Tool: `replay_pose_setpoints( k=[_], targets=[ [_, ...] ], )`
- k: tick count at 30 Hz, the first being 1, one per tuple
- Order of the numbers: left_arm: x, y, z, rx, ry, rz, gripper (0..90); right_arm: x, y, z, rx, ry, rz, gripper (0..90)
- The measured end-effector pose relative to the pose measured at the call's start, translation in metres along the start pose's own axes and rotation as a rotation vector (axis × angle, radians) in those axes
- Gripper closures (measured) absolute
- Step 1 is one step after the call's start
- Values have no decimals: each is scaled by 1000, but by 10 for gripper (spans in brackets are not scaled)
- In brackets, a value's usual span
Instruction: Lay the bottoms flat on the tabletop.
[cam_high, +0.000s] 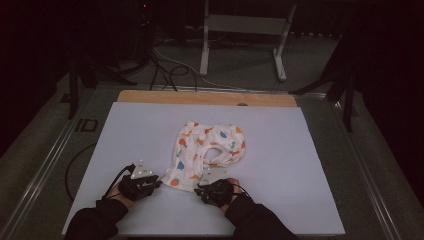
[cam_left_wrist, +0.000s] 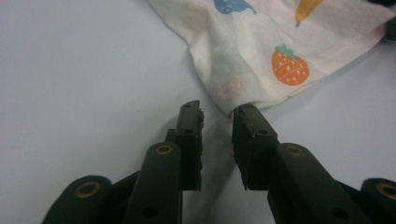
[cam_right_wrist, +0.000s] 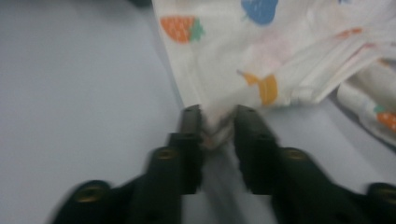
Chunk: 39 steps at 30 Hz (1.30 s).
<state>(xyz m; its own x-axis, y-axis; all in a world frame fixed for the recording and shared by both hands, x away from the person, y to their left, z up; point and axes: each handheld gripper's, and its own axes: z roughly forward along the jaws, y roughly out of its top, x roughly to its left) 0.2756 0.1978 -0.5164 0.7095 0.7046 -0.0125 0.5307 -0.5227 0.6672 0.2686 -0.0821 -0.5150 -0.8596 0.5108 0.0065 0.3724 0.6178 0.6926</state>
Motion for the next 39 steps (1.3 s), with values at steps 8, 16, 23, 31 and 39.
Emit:
replay_pose_setpoints(
  k=[8, 16, 23, 31, 39],
  targets=[
    [-1, 0, 1, -6, 9, -5, 766, -5, 4, -12, -22, -4, 20, 892],
    [-5, 3, 4, -7, 6, 12, 900, -7, 8, -18, -58, 8, 44, 892],
    [-2, 9, -17, -21, 65, 68, 900, -5, 11, -22, -77, 14, 62, 892],
    [-4, 2, -38, -16, 116, 126, 900, 1, 12, -25, -100, 41, 71, 892],
    [3, -15, -41, -17, 98, 82, 900, 16, 6, -14, -67, 43, 88, 891]
  ],
)
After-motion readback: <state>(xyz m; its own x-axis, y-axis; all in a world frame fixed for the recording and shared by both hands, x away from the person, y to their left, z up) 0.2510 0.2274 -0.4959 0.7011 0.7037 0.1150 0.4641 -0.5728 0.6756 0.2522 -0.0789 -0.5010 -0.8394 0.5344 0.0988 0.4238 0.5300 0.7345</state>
